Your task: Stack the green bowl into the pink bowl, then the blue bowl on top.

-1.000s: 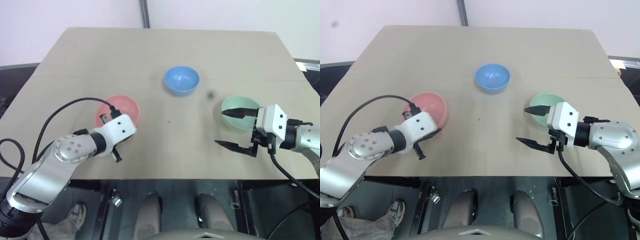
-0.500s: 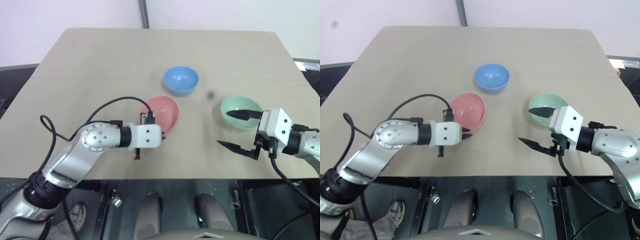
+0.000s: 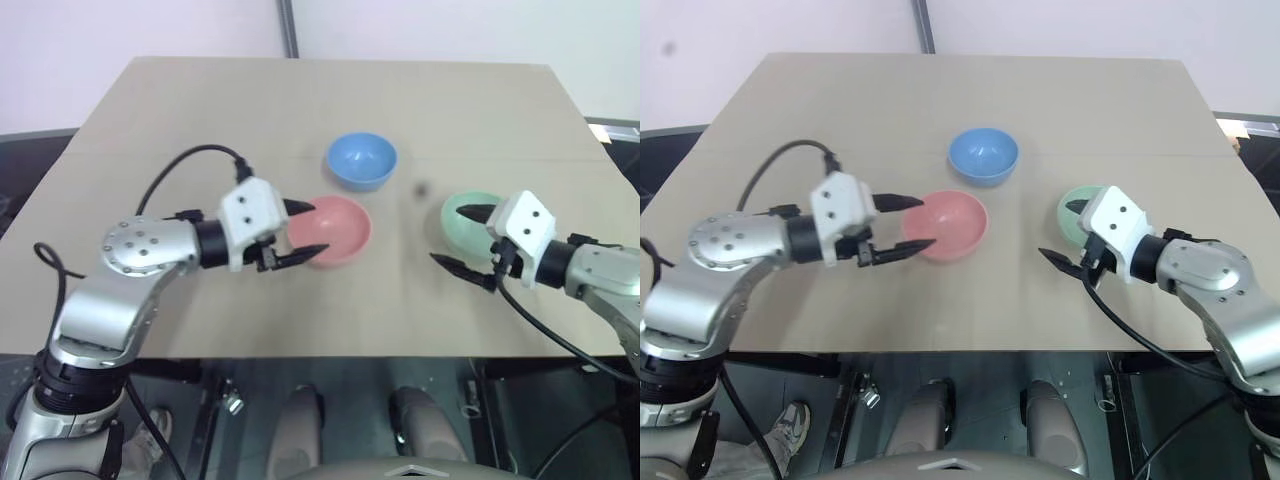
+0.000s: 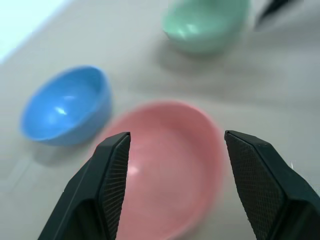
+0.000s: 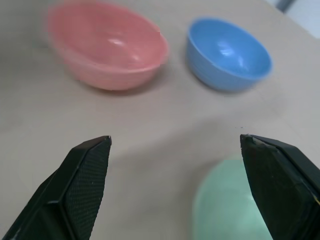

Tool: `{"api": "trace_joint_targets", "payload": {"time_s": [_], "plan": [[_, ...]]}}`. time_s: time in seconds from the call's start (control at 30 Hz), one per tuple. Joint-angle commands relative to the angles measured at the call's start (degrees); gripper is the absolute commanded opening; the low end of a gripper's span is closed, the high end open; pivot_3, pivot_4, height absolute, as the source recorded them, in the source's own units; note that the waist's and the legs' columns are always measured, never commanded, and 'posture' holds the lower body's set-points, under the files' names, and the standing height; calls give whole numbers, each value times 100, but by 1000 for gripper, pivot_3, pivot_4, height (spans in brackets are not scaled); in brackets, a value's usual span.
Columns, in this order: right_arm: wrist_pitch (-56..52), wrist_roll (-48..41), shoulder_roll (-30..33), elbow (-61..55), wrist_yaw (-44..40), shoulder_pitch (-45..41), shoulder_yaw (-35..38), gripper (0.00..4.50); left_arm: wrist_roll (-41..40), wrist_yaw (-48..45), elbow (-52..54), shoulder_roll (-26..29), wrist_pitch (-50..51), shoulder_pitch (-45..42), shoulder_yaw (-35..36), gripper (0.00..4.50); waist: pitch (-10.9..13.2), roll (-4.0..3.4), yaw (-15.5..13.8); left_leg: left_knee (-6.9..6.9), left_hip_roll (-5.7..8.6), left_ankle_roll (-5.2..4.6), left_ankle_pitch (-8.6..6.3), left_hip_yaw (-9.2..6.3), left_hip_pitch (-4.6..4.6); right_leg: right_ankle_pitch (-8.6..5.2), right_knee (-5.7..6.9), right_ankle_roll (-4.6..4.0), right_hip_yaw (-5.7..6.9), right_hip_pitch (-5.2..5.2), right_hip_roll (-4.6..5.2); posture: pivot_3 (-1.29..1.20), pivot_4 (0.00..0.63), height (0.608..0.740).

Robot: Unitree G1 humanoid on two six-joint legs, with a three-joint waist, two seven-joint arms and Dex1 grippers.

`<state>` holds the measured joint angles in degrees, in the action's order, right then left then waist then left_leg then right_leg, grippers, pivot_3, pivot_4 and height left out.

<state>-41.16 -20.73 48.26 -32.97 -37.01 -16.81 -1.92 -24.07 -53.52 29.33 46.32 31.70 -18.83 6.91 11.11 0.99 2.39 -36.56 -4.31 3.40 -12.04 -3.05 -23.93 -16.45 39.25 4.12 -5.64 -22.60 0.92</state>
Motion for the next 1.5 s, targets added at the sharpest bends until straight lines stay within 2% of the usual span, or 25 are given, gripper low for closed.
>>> {"api": "trace_joint_targets", "payload": {"time_s": [0.03,0.13,0.2,0.33,0.47,0.5,0.6,0.67,0.8,0.93,1.13,1.23,1.3,1.43,1.47,1.5], "plan": [[-218,359,-33,422,114,-307,-336,4500,-568,96,203,-11,177,252,739,3171,0,0,-4,0,0,0,0,-1,-1,0,0,0,0,-1,0,0,150,740],[-306,611,-35,816,64,-517,-632,4500,-623,275,279,-246,-196,506,997,3171,0,0,-9,1,0,0,0,-1,-2,0,0,-1,0,-2,1,0,150,740],[-402,704,-81,1099,27,-697,-777,3950,-636,396,372,-290,-206,798,1194,3255,0,0,-3,1,0,0,0,-1,-3,0,-1,-1,1,-2,1,0,150,740],[-407,856,-126,1358,-70,-884,-907,2343,-682,370,451,-308,-421,1196,1398,3255,1,-1,1,2,-1,0,0,-1,-1,0,1,-2,0,-4,-1,0,150,740],[-186,1100,-180,1565,-149,-1035,-1071,236,-991,268,434,-464,-672,1598,1719,3255,1,-1,2,2,0,0,0,1,-1,0,0,-2,-1,-4,0,0,150,740],[-70,1180,-173,1587,-178,-1049,-1114,55,-999,318,397,-486,-682,1638,1747,3255,0,-1,-6,2,-1,0,0,1,-1,0,1,-2,0,-5,0,0,150,740],[566,1203,-263,1395,-379,-1082,-1060,55,-953,342,274,-574,-841,1888,1847,3255,1,-1,-4,2,0,0,0,1,-1,0,1,-2,0,-5,0,0,150,740],[944,801,-481,1059,-718,-1107,-891,55,-951,378,195,-631,-914,2034,1920,3255,1,-1,14,3,-1,0,0,1,-1,0,-1,-2,-1,-5,0,0,150,740],[789,34,-1016,455,-1035,-1356,-778,55,-839,442,4,-696,-1100,2271,1960,3255,2,-3,19,9,-5,0,0,0,2,0,4,-2,0,-7,-3,0,150,740],[556,-245,-1505,130,-1039,-1646,-1138,55,-864,584,-65,-747,-1148,2362,1977,3255,0,0,-10,5,-5,0,0,-1,2,0,4,-2,1,-5,-2,0,150,740],[844,305,-2045,924,-1084,-2150,-1886,55,-859,630,-10,-656,-1168,2502,1999,3255,-4,6,8,4,-4,1,0,-2,3,0,6,-3,3,-6,-2,0,150,740],[926,501,-2409,1645,-1042,-2477,-1998,55,-890,676,60,-641,-1161,2606,2080,3255,-3,6,23,5,-5,1,0,-2,7,-1,15,-4,3,-8,-4,0,150,740],[1149,685,-2433,1972,-1206,-2549,-2117,55,-926,698,131,-635,-1150,2689,2133,3255,-4,6,15,6,-5,1,0,-2,7,-1,16,-5,3,-8,-4,0,150,740],[1315,669,-2557,2183,-1365,-2645,-2003,1605,-978,766,195,-644,-1129,2811,2272,3255,-4,6,-5,9,-4,1,0,-2,3,-1,10,-5,4,-8,-1,0,150,740],[1348,670,-2565,2158,-1416,-2647,-2004,2343,-990,795,209,-656,-1128,2820,2284,3255,-4,6,-3,10,-4,1,0,-2,1,-1,10,-5,4,-9,-1,0,150,740],[1384,659,-2550,2078,-1486,-2618,-2025,2602,-982,823,222,-667,-1136,2829,2276,3255,-4,6,2,10,-4,1,0,-2,1,-1,10,-5,4,-9,-1,0,150,740]]}}
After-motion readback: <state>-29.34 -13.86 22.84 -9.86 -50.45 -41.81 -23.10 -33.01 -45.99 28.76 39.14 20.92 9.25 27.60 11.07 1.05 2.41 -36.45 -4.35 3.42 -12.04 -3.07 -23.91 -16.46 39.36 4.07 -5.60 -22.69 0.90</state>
